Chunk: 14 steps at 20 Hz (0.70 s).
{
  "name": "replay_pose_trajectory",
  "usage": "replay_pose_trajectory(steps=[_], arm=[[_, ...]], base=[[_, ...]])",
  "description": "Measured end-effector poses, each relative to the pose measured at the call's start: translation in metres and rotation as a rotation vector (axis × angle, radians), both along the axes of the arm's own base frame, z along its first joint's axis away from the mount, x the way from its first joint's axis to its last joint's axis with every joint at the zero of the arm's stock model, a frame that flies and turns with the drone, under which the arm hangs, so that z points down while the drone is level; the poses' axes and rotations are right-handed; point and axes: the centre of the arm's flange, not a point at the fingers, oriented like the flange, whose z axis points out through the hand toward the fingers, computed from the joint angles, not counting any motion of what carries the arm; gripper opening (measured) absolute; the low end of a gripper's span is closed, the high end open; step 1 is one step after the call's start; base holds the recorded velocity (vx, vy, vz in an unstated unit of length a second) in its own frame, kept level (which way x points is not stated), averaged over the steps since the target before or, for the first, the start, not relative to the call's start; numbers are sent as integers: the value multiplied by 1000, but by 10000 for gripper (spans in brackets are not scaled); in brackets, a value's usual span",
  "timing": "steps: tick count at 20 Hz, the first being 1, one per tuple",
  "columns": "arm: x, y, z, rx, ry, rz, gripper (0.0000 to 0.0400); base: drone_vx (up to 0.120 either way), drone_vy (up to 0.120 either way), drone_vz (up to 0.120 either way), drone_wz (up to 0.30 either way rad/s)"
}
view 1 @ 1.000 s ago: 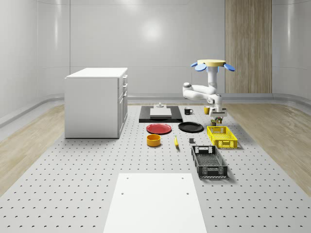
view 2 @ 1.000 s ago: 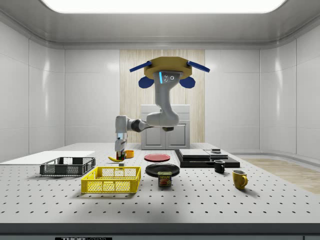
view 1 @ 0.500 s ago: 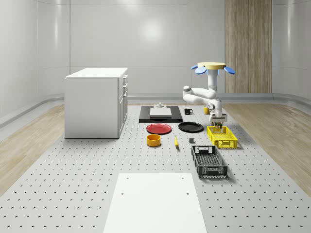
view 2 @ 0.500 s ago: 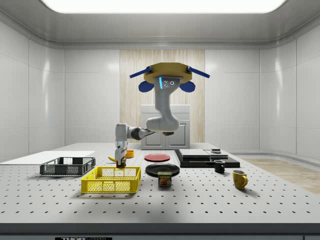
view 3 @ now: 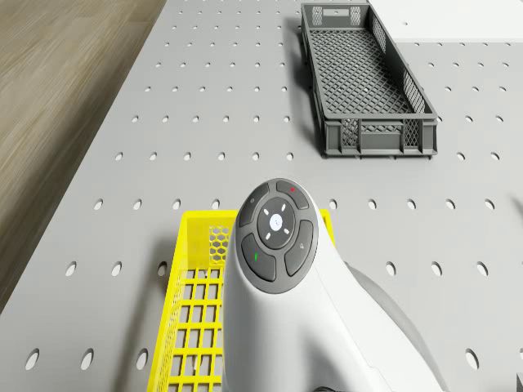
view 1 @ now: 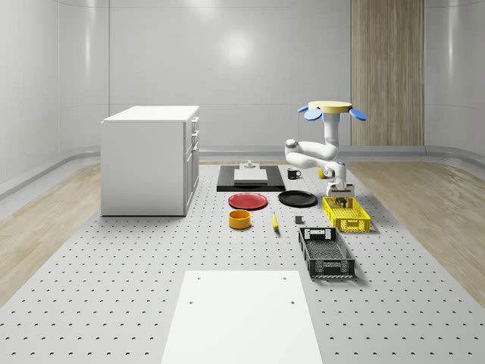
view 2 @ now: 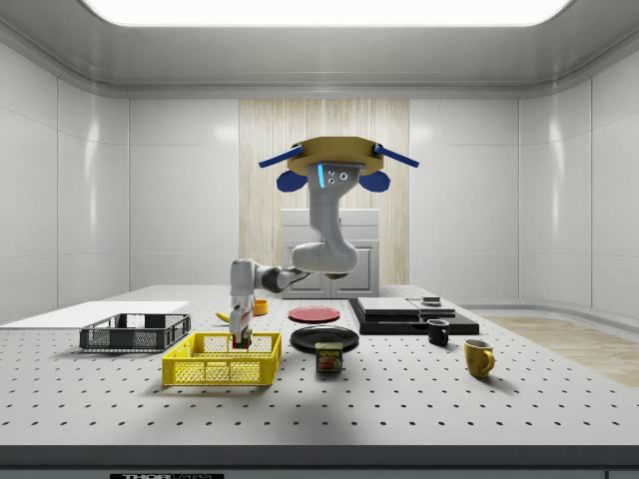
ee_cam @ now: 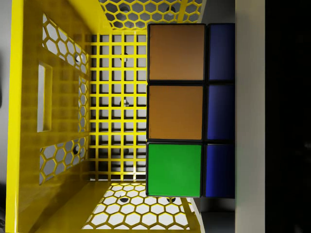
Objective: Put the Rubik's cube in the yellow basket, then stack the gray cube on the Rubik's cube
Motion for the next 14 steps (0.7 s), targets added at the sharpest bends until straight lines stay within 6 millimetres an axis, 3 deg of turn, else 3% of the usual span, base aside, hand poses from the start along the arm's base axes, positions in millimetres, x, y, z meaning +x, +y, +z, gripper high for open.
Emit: replay_pose_trajectory(steps=[10, 14], arm=[[0, 0, 40, 0, 0, 0, 321], [0, 0, 48, -3, 1, 0, 369]], base=[[0, 0, 0, 0], [0, 0, 40, 0]])
